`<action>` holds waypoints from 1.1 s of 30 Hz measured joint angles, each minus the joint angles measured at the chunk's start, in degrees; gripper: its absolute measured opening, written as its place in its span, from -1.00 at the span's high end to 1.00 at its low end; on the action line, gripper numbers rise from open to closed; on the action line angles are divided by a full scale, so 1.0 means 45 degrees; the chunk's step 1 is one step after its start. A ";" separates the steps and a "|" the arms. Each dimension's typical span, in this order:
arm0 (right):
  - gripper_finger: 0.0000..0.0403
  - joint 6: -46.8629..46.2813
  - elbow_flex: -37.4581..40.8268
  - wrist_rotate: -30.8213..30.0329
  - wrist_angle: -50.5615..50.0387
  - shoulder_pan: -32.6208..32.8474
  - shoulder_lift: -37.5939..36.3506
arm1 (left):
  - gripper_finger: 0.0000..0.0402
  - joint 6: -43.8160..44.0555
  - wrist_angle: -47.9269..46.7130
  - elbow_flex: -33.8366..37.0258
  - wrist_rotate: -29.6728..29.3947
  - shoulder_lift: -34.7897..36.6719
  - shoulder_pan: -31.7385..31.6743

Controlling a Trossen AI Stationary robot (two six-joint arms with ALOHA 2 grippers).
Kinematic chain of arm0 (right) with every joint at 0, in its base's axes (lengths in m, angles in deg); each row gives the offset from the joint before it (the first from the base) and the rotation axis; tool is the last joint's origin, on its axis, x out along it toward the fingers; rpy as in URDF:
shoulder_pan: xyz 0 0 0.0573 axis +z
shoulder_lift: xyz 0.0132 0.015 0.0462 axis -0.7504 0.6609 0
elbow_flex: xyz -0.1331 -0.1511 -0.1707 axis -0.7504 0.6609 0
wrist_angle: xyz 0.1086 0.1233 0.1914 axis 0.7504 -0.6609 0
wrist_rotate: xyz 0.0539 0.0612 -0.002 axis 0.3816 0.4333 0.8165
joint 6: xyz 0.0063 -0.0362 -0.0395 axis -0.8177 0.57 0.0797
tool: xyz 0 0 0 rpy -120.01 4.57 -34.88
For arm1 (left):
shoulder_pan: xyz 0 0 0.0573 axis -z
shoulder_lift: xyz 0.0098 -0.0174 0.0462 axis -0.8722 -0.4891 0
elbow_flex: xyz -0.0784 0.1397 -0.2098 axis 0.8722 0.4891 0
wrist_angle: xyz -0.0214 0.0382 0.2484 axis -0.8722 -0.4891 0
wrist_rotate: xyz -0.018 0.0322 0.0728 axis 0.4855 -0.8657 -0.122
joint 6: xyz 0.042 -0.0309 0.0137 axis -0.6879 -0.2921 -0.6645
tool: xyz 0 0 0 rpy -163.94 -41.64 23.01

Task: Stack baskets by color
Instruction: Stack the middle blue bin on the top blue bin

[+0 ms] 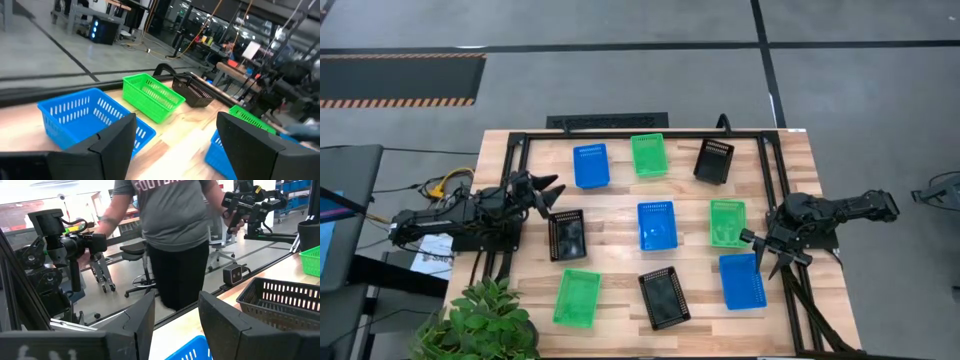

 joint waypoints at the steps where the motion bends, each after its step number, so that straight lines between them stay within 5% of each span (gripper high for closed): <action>1: 0.13 0.0003 0.0000 0.0000 0.0000 0.0002 0.0000 | -0.32 0.0288 0.0000 0.0000 0.0001 -0.0003 -0.0003; 17: 0.13 0.0008 0.0000 0.0010 -0.0003 0.0000 0.0003 | -0.32 0.4707 0.0015 0.0004 -0.0932 0.0000 -0.0003; 26: 0.13 0.0785 0.0000 -0.0043 0.0214 -0.0034 0.0000 | -0.32 0.4934 0.0010 0.0004 -0.1395 -0.0001 -0.0003; 33: 0.13 0.1319 0.0000 -0.1320 0.1952 -0.0034 0.0002 | -0.32 0.5340 0.0212 0.0024 -0.1626 -0.0005 -0.0003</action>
